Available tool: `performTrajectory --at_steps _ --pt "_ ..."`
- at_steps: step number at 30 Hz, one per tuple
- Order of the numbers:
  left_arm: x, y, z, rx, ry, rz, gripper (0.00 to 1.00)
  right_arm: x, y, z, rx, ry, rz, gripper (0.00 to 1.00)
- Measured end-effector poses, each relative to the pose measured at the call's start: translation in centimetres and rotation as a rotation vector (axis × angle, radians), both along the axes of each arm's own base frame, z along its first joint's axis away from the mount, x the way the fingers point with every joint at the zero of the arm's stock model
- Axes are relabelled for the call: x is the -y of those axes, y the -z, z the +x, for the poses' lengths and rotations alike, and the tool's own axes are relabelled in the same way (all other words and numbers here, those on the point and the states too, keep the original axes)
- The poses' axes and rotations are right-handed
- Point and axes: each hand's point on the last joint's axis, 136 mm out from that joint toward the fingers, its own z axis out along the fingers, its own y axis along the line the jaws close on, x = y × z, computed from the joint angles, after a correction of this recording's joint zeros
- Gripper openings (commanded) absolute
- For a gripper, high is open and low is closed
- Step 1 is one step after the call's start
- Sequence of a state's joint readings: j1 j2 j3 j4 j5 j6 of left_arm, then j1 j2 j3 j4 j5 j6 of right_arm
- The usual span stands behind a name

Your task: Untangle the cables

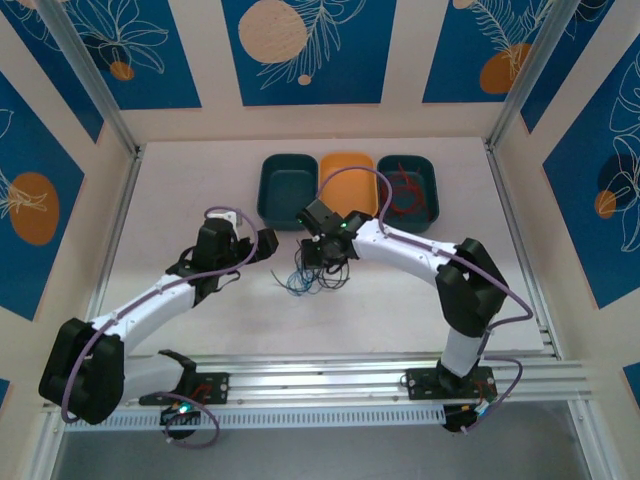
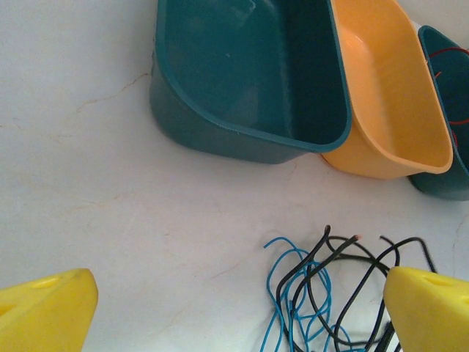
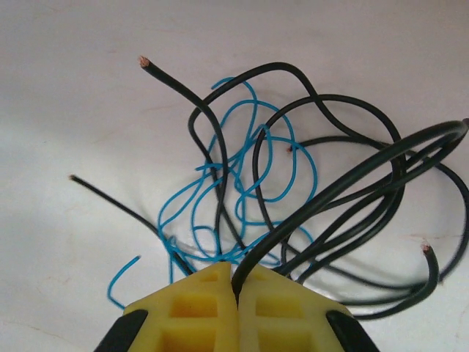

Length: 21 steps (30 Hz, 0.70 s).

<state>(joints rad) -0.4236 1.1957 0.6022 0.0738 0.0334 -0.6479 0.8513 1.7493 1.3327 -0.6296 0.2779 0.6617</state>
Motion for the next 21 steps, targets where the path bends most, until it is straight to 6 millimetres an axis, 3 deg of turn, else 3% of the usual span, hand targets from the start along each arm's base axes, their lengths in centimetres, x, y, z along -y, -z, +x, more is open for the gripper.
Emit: performTrajectory --at_steps 8,21 --pt "0.0 0.2 0.0 -0.005 0.0 0.003 1.0 -1.1 -6.3 -0.7 0.201 -0.1 0.035 0.0" --pt "0.3 0.2 -0.1 0.0 0.028 0.009 1.0 -0.5 -15.5 -1.2 0.466 -0.16 0.17 0.0"
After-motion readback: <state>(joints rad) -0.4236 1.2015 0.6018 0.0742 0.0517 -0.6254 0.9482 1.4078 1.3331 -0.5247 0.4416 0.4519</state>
